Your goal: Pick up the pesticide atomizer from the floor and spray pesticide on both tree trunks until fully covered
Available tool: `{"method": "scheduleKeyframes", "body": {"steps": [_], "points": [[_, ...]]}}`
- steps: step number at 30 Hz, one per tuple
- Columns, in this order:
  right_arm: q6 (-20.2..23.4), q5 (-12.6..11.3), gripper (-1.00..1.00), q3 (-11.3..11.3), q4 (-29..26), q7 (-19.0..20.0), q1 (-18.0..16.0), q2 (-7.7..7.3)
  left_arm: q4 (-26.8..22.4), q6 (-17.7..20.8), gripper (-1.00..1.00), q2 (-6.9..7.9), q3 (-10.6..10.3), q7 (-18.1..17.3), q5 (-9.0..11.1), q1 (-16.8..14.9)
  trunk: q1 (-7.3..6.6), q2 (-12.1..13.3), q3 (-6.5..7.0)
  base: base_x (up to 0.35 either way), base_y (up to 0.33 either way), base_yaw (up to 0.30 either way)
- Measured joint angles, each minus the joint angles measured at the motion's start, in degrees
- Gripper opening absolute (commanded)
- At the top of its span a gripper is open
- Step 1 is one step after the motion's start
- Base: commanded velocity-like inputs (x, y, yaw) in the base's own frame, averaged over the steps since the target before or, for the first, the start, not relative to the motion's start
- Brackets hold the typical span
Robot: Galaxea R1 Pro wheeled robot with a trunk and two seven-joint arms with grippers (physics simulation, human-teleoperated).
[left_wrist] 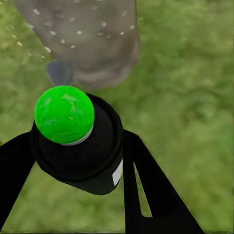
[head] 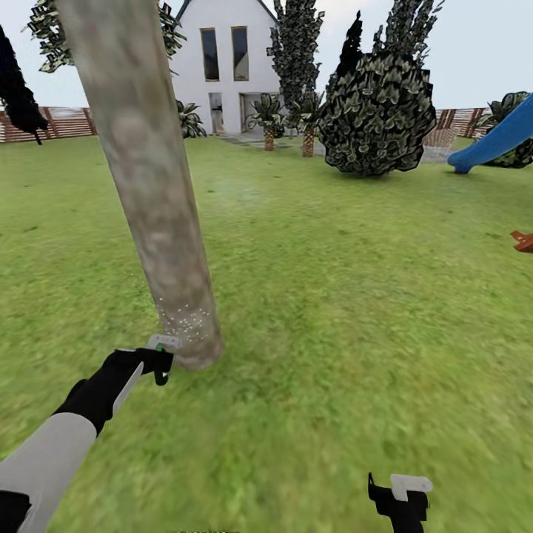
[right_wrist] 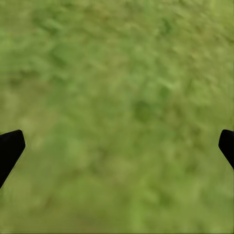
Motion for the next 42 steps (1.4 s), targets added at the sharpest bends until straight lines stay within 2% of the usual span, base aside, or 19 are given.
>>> {"method": "scheduleKeyframes", "body": {"steps": [2, 5, 9, 26, 36, 42], "points": [[0.00, 0.00, 1.00, 0.00, 0.00, 0.00, 0.00, 0.00, -0.79, 0.44, -1.00, 0.04, 0.05, -0.03, 0.02, -0.02, 0.00, 0.00, 0.00, 0.000, 0.000, 0.274], [0.00, 0.00, 1.00, 0.00, 0.00, 0.00, 0.00, 0.00, -4.57, 1.40, -1.00, -0.11, 0.00, -0.11, 0.13, -0.04, 0.00, 0.00, 0.00, 0.000, 0.000, 0.096], [0.00, 0.01, 1.00, 0.01, 0.03, 0.00, 0.01, 0.00, -9.27, 4.82, -1.00, -0.14, 0.02, -0.04, 0.08, -0.73, 0.00, 0.00, 0.00, 0.015, -0.044, 0.008], [-0.02, 0.01, 1.00, 0.01, -0.04, -0.02, 0.01, -0.01, -9.63, 4.90, -1.00, -0.01, 0.20, 0.38, 0.04, -0.74, 0.01, 0.00, 0.00, 0.006, -0.261, 0.001], [-0.01, 0.00, 1.00, 0.02, -0.02, -0.03, -0.01, 0.00, -9.64, 4.83, -1.00, -0.15, 0.22, 0.67, -0.01, -0.52, 0.00, 0.00, 0.00, -0.009, -0.273, 0.222], [-0.02, 0.01, 1.00, 0.01, -0.03, -0.02, 0.01, -0.01, -9.55, 4.81, -1.00, -0.49, 0.12, 0.69, -0.03, -0.47, -0.02, 0.00, 0.00, 0.110, -0.271, 0.035]]}}
